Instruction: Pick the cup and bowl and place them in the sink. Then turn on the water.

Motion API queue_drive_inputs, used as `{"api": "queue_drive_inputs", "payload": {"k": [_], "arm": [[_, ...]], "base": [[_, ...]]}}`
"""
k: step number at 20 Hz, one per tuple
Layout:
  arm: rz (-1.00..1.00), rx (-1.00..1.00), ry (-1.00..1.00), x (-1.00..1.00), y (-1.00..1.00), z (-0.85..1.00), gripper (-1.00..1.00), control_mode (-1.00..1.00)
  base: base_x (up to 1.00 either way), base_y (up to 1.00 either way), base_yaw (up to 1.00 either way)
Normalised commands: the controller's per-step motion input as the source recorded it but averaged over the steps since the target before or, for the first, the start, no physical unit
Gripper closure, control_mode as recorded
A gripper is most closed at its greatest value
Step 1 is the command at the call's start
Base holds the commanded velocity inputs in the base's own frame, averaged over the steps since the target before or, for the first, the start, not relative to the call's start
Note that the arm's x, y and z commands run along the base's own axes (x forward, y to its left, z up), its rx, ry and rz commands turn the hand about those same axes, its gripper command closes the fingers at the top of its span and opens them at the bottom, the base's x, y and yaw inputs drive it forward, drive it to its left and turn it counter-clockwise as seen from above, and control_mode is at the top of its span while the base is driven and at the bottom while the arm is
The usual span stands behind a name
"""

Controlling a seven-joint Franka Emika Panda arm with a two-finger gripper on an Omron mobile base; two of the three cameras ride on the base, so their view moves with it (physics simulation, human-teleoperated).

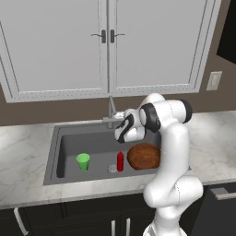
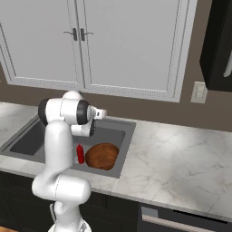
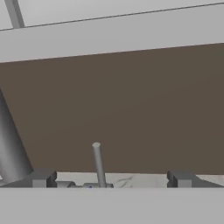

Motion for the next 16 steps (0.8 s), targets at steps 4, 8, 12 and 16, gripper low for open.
{"api": "queue_drive_inputs", "payload": {"k": [4,8,12,16], "arm": [[0.0,0.0,-0.01,0.0,0.0,-0.09,-1.0,-1.0],[0.0,0.0,-0.01,0.03,0.0,-0.1,-1.0,-1.0],[0.0,0.0,0.0,0.06,0.02,-0.09,-1.0,-1.0],[0.0,0.0,0.0,0.06,0.03,-0.06,-1.0,-1.0]], "base": [[0.0,0.0,0.0],[0.0,0.0,0.0],[0.0,0.0,0.0],[0.0,0.0,0.0]]}}
